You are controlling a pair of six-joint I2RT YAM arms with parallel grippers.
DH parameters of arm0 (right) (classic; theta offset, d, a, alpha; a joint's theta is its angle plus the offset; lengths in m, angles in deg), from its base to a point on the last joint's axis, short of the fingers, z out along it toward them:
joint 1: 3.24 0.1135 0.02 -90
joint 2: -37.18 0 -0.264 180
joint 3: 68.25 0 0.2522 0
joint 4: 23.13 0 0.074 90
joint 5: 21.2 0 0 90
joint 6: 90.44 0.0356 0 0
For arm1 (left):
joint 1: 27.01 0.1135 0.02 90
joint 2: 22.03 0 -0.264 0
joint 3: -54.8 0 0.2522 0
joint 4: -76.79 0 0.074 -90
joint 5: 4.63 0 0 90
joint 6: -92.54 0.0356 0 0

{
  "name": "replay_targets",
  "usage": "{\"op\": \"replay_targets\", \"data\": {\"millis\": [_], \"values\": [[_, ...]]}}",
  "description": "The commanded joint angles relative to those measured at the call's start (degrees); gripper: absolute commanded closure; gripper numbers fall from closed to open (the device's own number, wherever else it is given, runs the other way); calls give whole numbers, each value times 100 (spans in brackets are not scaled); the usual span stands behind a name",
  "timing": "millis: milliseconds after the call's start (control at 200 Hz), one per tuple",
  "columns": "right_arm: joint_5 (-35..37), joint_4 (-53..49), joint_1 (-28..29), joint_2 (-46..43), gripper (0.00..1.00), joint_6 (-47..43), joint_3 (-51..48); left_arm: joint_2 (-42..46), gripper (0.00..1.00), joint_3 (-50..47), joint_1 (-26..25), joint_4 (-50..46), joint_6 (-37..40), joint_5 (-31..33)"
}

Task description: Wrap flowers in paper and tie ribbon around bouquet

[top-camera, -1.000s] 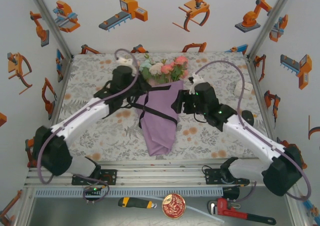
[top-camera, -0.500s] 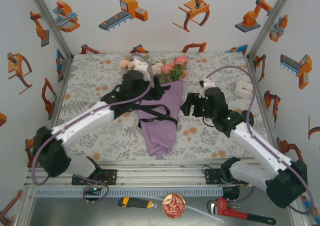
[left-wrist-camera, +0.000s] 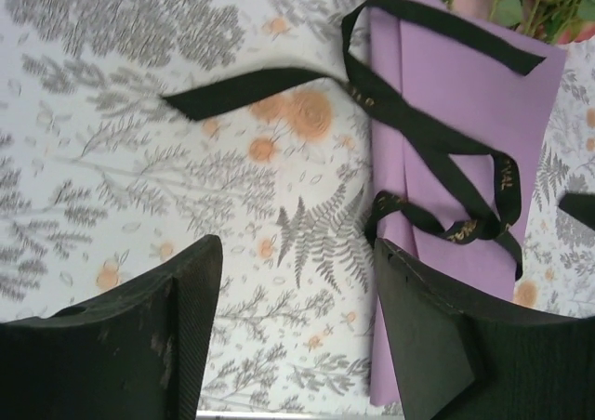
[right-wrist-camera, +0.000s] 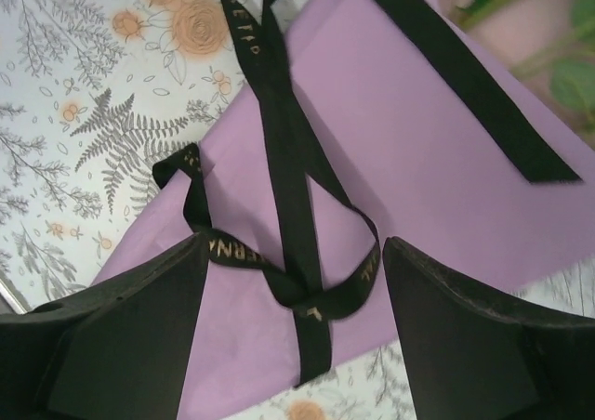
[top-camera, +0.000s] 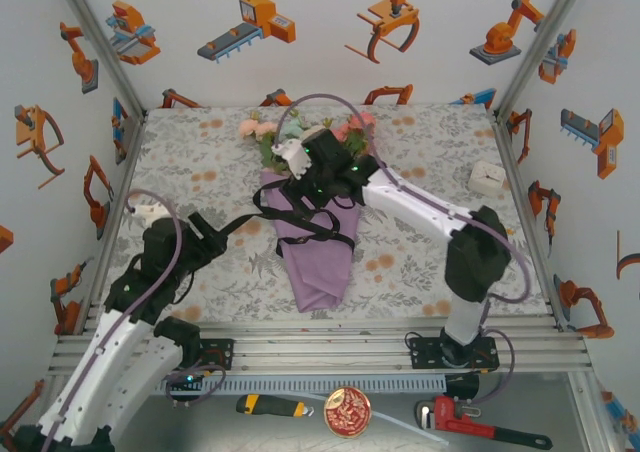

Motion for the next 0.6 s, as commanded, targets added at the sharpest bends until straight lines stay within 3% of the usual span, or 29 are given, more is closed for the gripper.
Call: {"op": "replay_targets", "data": {"millis": [0, 285, 466, 596], "values": [[-239, -743, 7, 721, 32, -604, 671, 327, 37, -79, 90, -391, -284, -146], [-310, -1457, 8, 2181, 41, -798, 2044, -95, 36, 88, 121, -385, -151, -283], [-338, -1606, 8, 2324, 74, -786, 2216, -227, 36, 109, 130, -270, -142, -268], [-445, -1597, 10, 2156, 80, -751, 2168, -269, 35, 97, 145, -164, -154, -308]]}}
